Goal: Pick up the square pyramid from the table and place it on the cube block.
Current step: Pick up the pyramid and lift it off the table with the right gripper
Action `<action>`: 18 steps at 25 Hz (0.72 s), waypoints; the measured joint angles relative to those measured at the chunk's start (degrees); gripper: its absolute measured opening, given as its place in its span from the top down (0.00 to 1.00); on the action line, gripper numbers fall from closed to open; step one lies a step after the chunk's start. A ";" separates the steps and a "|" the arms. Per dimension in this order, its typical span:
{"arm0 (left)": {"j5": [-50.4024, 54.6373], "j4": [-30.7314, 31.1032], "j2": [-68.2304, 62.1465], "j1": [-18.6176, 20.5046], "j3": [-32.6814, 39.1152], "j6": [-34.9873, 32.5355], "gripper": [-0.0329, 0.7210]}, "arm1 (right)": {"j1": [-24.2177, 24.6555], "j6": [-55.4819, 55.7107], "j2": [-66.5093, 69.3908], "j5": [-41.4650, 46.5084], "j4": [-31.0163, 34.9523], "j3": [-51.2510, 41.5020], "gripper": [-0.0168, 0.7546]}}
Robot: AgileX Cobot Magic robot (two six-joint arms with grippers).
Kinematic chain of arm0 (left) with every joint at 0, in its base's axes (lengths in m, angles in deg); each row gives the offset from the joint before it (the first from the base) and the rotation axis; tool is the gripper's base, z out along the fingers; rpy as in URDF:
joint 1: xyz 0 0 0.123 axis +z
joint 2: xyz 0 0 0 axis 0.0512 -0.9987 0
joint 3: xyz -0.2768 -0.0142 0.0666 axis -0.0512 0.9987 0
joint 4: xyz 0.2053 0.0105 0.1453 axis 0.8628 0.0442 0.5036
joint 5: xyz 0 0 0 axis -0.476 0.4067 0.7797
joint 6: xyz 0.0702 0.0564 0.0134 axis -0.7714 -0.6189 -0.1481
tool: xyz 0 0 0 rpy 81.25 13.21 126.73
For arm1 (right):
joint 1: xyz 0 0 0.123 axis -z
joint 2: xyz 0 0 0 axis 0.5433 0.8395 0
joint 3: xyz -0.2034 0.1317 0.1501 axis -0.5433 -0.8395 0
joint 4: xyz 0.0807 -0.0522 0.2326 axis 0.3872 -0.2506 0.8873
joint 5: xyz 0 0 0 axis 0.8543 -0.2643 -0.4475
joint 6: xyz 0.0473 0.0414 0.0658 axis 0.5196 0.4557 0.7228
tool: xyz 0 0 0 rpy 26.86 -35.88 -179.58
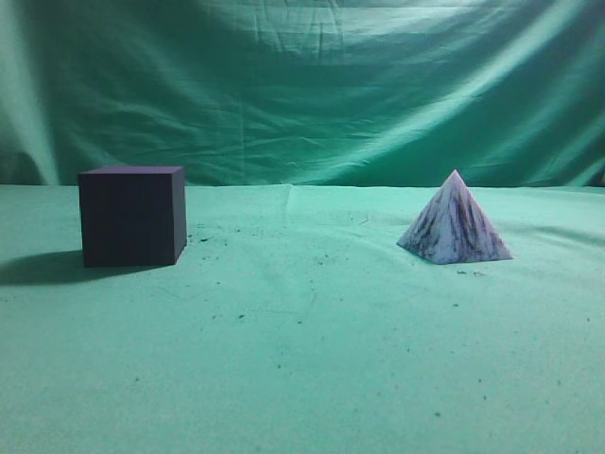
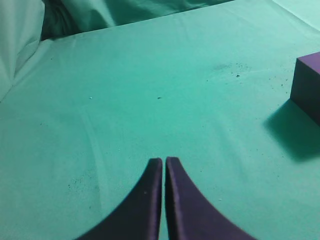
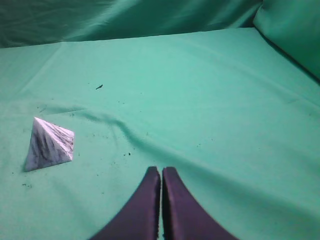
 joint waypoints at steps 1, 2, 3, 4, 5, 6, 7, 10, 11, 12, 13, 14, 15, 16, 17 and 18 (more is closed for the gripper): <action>0.00 0.00 0.00 0.00 0.00 0.00 0.96 | 0.00 0.00 0.00 0.00 0.00 0.00 0.98; 0.00 0.00 0.00 0.00 0.00 0.00 0.96 | 0.00 0.00 0.00 0.00 0.00 0.00 0.98; 0.00 0.00 0.00 0.00 0.00 0.00 0.96 | 0.00 0.00 0.00 0.00 0.00 0.00 0.98; 0.00 0.00 0.00 0.00 0.00 0.00 0.96 | 0.00 0.00 0.00 0.00 0.00 0.00 0.98; 0.00 0.00 0.00 0.00 0.00 0.00 0.96 | 0.00 0.00 0.00 0.00 0.00 0.00 0.98; 0.00 0.00 0.00 0.00 0.00 0.00 0.96 | 0.00 0.00 0.00 0.00 0.00 0.00 0.98; 0.00 0.00 0.00 0.00 0.00 0.00 0.96 | 0.00 0.00 0.00 0.00 0.00 0.00 0.98; 0.00 0.00 0.00 0.00 0.00 0.00 0.96 | 0.00 0.00 0.00 0.00 0.00 0.00 0.98; 0.00 0.00 0.00 0.00 0.00 0.00 0.96 | 0.00 0.00 0.00 0.00 0.00 0.00 0.98; 0.00 0.00 0.00 0.00 0.00 0.00 0.96 | 0.00 0.00 0.00 0.00 0.00 0.00 0.98; 0.00 0.00 0.00 0.00 0.00 0.00 0.96 | 0.00 0.00 0.00 0.00 0.00 0.00 0.98; 0.00 0.00 0.00 0.00 0.00 0.00 0.96 | 0.00 0.00 0.00 0.00 0.00 0.00 0.98; 0.00 0.00 0.00 0.00 0.00 0.00 0.96 | 0.00 0.00 0.00 0.00 0.00 0.00 0.98; 0.00 0.00 0.00 0.00 0.00 0.00 0.96 | 0.00 0.00 0.00 0.00 0.00 0.00 0.98; 0.00 0.00 0.00 0.00 0.00 0.00 0.96 | 0.00 0.00 0.00 0.00 0.00 0.00 0.98; 0.00 0.00 0.00 0.00 0.00 0.00 0.96 | 0.00 0.00 0.00 0.00 0.00 0.00 0.98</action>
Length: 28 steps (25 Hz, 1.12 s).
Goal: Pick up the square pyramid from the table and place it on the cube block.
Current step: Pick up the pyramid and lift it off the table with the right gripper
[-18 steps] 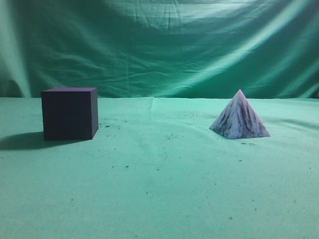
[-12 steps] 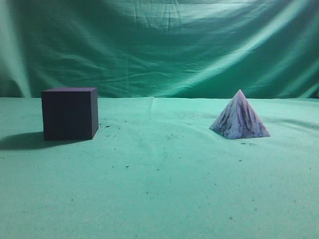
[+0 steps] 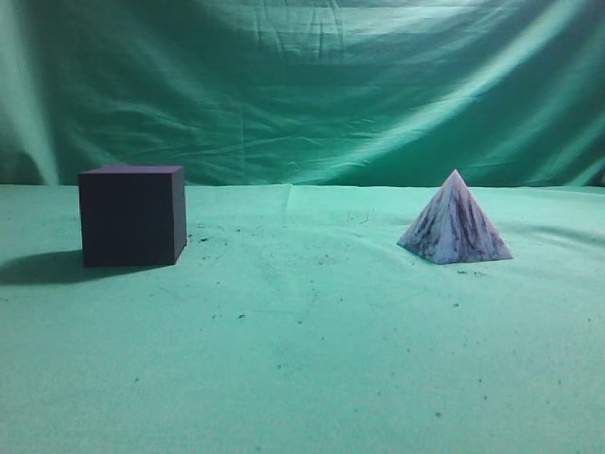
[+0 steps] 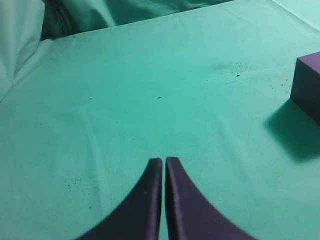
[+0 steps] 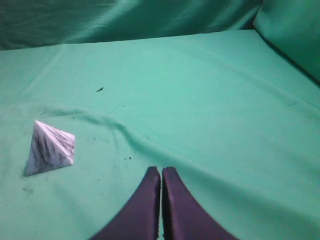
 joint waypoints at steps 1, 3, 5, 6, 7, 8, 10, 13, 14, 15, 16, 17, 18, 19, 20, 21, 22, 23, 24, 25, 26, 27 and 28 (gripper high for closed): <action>0.00 0.00 0.00 0.00 0.00 0.00 0.96 | 0.00 0.00 0.00 -0.56 0.00 0.00 0.98; 0.00 0.00 0.00 0.00 0.00 0.00 0.96 | 0.00 0.00 0.00 -5.26 1.01 -0.24 0.98; 0.00 0.00 0.00 0.00 0.00 0.00 0.96 | 0.00 0.00 0.00 -14.73 3.26 -0.24 0.98; 0.00 0.00 0.00 0.00 0.00 0.00 0.96 | 0.00 0.00 0.00 -21.17 4.03 -0.24 0.98; 0.00 0.00 0.00 0.00 0.00 0.00 0.96 | 0.00 0.00 0.00 -27.23 4.16 -0.24 0.98; 0.00 0.00 0.00 0.00 0.00 0.00 0.96 | 0.00 0.00 0.00 -31.05 4.16 -0.24 0.98; 0.00 0.00 0.00 0.00 0.00 0.00 0.96 | 0.00 0.02 0.00 -31.57 2.71 1.37 0.98; 0.10 0.00 0.00 0.00 0.00 0.00 0.96 | 0.00 -0.09 2.08 -20.87 -1.49 10.60 0.98; 0.10 0.00 0.00 0.00 0.00 0.00 0.96 | 0.00 -0.09 3.88 -16.14 -2.18 13.81 0.98; 0.10 0.00 0.00 0.00 0.00 0.00 0.96 | 0.00 -0.20 6.59 -12.14 -2.56 17.64 0.98; 0.10 0.00 0.00 0.00 0.00 0.00 0.96 | 0.00 -0.18 9.60 -7.38 -2.66 21.23 0.98; 0.10 0.00 0.00 0.00 0.00 0.00 0.96 | 0.00 -0.18 12.37 -2.91 -2.70 23.91 0.98; 0.10 0.00 0.00 0.00 0.00 0.00 0.96 | 0.00 -0.18 15.65 1.21 -2.70 26.76 0.98; 0.10 0.00 0.00 0.00 0.00 0.00 0.96 | 0.00 -0.18 18.81 4.18 -2.70 29.08 0.98; 0.10 0.00 0.00 0.00 0.00 0.00 0.96 | 0.00 -0.18 21.72 6.58 -2.59 30.84 0.98; 0.10 0.00 0.00 0.00 0.00 0.00 0.96 | 0.00 -0.08 23.89 8.03 -2.35 31.94 0.98; 0.10 0.00 0.00 0.00 0.00 0.00 0.96 | 0.00 -0.08 26.19 8.76 -2.08 33.03 0.98; 0.10 0.00 0.00 0.00 0.00 0.00 0.96 | 0.00 -0.08 28.03 8.99 -1.78 33.88 0.98; 0.10 0.00 0.00 0.00 0.00 0.00 0.96 | -0.22 -0.08 29.25 8.83 -1.64 34.55 0.98; 0.10 0.00 0.00 0.00 0.00 0.00 0.96 | -0.47 -0.08 30.39 8.15 -1.56 34.84 0.98; 0.10 0.00 0.00 0.00 0.00 0.00 0.96 | -0.72 -0.08 31.30 7.73 -1.56 35.19 0.98; 0.10 0.00 0.00 0.00 0.00 0.00 0.96 | -1.07 -0.18 32.14 7.46 -1.56 35.46 0.98; 0.10 0.00 0.00 0.00 0.00 0.00 0.96 | -1.17 -0.18 32.93 7.61 -1.42 35.91 0.98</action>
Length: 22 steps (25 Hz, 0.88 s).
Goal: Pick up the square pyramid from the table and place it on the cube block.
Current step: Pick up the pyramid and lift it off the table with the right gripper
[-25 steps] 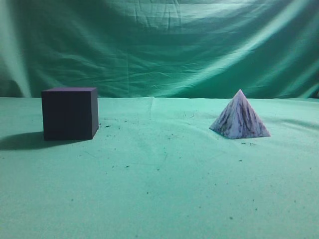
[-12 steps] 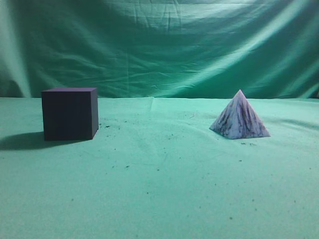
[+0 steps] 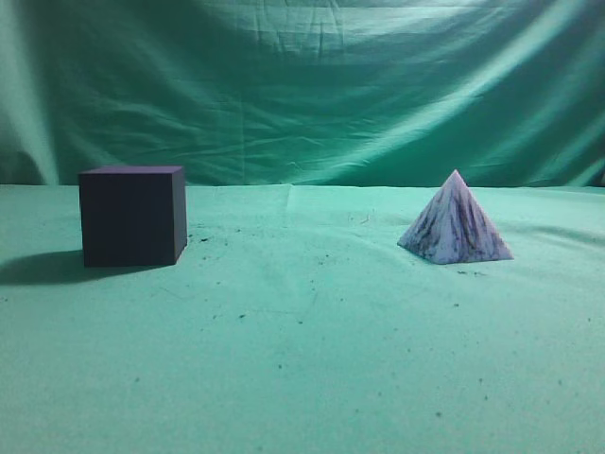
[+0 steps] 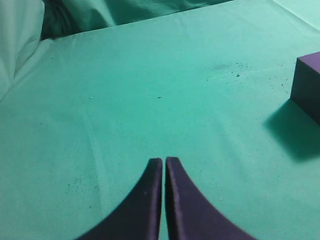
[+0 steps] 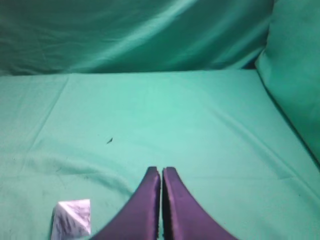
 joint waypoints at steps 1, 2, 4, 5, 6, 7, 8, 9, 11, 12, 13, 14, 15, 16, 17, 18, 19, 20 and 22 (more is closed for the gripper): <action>0.00 0.00 0.00 0.00 0.00 0.00 0.96 | -0.10 0.00 1.20 0.69 0.26 0.64 0.98; 0.00 0.00 0.00 0.00 0.00 0.00 0.96 | -0.25 -0.28 2.75 2.20 0.26 1.48 0.98; 0.00 0.00 0.00 0.00 0.00 0.00 0.96 | -1.63 -2.37 6.45 7.55 0.35 3.63 0.98; 0.00 0.00 0.00 0.00 0.00 0.00 0.96 | -2.92 -3.90 8.97 10.29 0.35 5.06 0.98; 0.00 0.00 0.00 0.00 0.00 0.00 0.96 | -4.61 -4.85 11.69 13.64 0.35 6.56 0.98; 0.00 0.00 0.00 0.00 0.00 0.00 0.96 | -6.29 -5.47 14.11 16.56 0.35 7.81 0.98; 0.00 0.00 0.00 0.00 0.00 0.00 0.96 | -8.57 -5.84 17.06 18.84 0.35 9.22 0.98; 0.00 0.00 0.00 0.00 0.00 0.00 0.96 | -11.13 -6.08 20.14 20.15 0.35 10.41 0.98; 0.00 0.00 0.00 0.00 0.00 0.00 0.96 | -15.94 -5.70 25.71 21.14 -0.07 12.15 0.98; 0.00 -0.10 0.00 0.00 0.00 0.00 0.96 | -18.23 -4.76 28.77 21.14 -0.14 13.02 0.98; 0.00 -0.10 0.00 0.00 0.00 0.00 0.96 | -19.98 -4.01 31.85 21.02 -0.26 13.93 0.98; 0.00 -0.10 0.00 0.00 0.00 0.00 0.96 | -20.99 -3.44 34.42 20.51 -0.26 14.71 0.98; 0.00 -0.10 0.00 0.00 0.00 0.00 0.96 | -21.67 -3.03 37.48 20.07 0.42 15.76 0.98; 0.00 -0.10 0.00 0.00 0.00 0.00 0.96 | -21.91 -2.94 40.46 19.81 1.32 16.94 0.92; 0.00 -0.10 0.00 0.00 0.00 0.00 0.96 | -22.06 -2.80 43.35 19.57 2.45 18.22 0.86; 0.00 -0.10 0.00 0.00 0.00 0.00 0.96 | -22.16 -2.80 45.65 19.36 3.70 19.30 0.78; 0.00 -0.10 0.00 0.00 0.00 0.00 0.96 | -22.16 -2.80 48.20 19.33 4.93 20.56 0.68; 0.00 -0.10 0.00 0.00 0.00 0.00 0.96 | -22.16 -2.80 50.54 19.23 5.89 21.81 0.59; 0.00 -0.10 0.00 0.00 0.00 0.00 0.96 | -22.16 -3.37 54.29 19.10 7.84 24.16 0.34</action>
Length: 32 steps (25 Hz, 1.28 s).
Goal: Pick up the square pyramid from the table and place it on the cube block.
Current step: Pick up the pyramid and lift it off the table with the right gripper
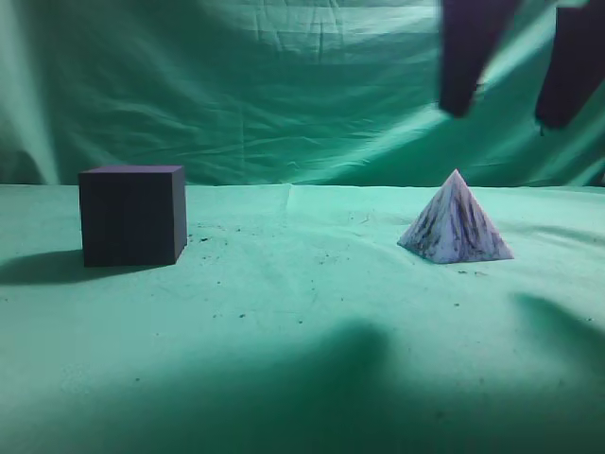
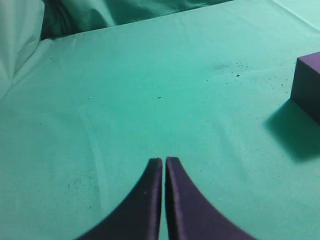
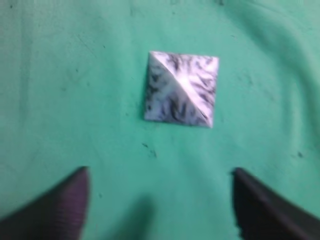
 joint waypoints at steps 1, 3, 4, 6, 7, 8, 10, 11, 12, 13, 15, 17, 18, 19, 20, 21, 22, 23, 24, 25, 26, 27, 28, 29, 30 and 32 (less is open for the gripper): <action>0.00 0.00 0.00 0.00 0.00 0.00 0.96 | 0.00 -0.79 1.85 -0.13 0.66 1.24 0.23; 0.00 0.00 0.00 0.00 0.00 0.00 0.96 | 0.00 -1.53 5.00 -0.96 1.25 3.28 0.14; 0.00 0.00 0.00 0.00 0.00 0.00 0.96 | 0.00 -1.79 6.63 -1.43 1.25 4.19 0.14; 0.00 0.00 0.00 0.00 0.00 0.00 0.96 | 0.00 -2.01 9.82 -2.47 0.97 5.63 0.14; 0.00 0.00 0.00 0.00 0.00 0.00 0.96 | 0.00 -2.01 11.14 -2.96 0.60 6.17 0.14; 0.00 0.00 0.00 0.00 0.00 0.00 0.96 | 0.00 -2.10 12.71 -3.15 0.01 6.81 0.14; 0.00 0.00 0.00 0.00 0.00 0.00 0.96 | 0.00 -2.22 15.49 -3.43 -1.43 7.83 0.14; 0.00 0.00 0.00 0.00 0.00 0.00 0.96 | 0.00 -2.22 16.88 -3.42 -2.17 8.22 0.14; 0.00 0.00 0.00 0.00 0.00 0.00 0.96 | 0.00 -2.22 18.15 -3.54 -2.65 8.65 0.14; 0.00 0.00 0.00 0.00 0.00 0.00 0.96 | 0.00 -2.24 19.21 -3.54 -3.17 8.92 0.21; 0.00 0.00 0.00 0.00 0.00 0.00 0.96 | 0.00 -2.24 20.62 -3.96 -3.80 9.09 0.21; 0.00 0.00 0.00 0.00 0.00 0.00 0.96 | 0.00 -2.24 21.61 -4.61 -3.91 9.30 0.21; 0.00 0.00 0.00 0.00 0.00 0.00 0.96 | 0.00 -2.24 22.02 -4.98 -4.00 9.30 0.29; 0.00 0.00 0.00 0.00 0.00 0.00 0.96 | 0.00 -2.24 22.38 -5.13 -4.00 9.30 0.28; 0.00 0.00 0.00 0.00 0.00 0.00 0.96 | 0.00 -2.24 22.38 -5.70 -4.00 9.30 0.28; 0.00 0.00 0.00 0.00 0.00 0.00 0.96 | 0.00 -2.24 22.50 -5.83 -4.04 9.30 0.28; 0.00 0.00 0.00 0.00 0.00 0.00 0.96 | 0.00 -2.24 22.50 -5.93 -4.14 9.38 0.28; 0.00 0.00 0.00 0.00 0.00 0.00 0.96 | 0.00 -2.24 22.58 -5.93 -4.17 9.42 0.28; 0.00 0.00 0.00 0.00 0.00 0.00 0.96 | 0.00 -2.24 22.87 -5.69 -4.38 9.64 0.28; 0.00 0.00 0.00 0.00 0.00 0.00 0.96 | 0.00 -2.22 22.98 -5.44 -4.48 9.78 0.36; 0.00 0.00 0.00 0.00 0.00 0.00 0.96 | 0.00 -2.10 23.10 -5.21 -4.60 10.00 0.41; 0.00 0.00 0.00 0.00 0.00 0.00 0.96 | 0.00 -1.87 23.10 -4.97 -4.68 10.00 0.45; 0.00 0.00 0.00 0.00 0.00 0.00 0.96 | 0.00 -1.62 23.10 -4.48 -4.68 10.25 0.48; 0.00 0.00 0.00 0.00 0.00 0.00 0.96 | 0.00 -1.46 23.10 -4.18 -4.96 10.38 0.47; 0.00 0.00 0.00 0.00 0.00 0.00 0.96 | 0.00 -1.38 23.10 -3.94 -5.06 10.62 0.47; 0.00 0.00 0.00 0.00 0.00 0.00 0.96 | 0.00 -1.23 23.22 -2.49 -5.45 11.41 0.47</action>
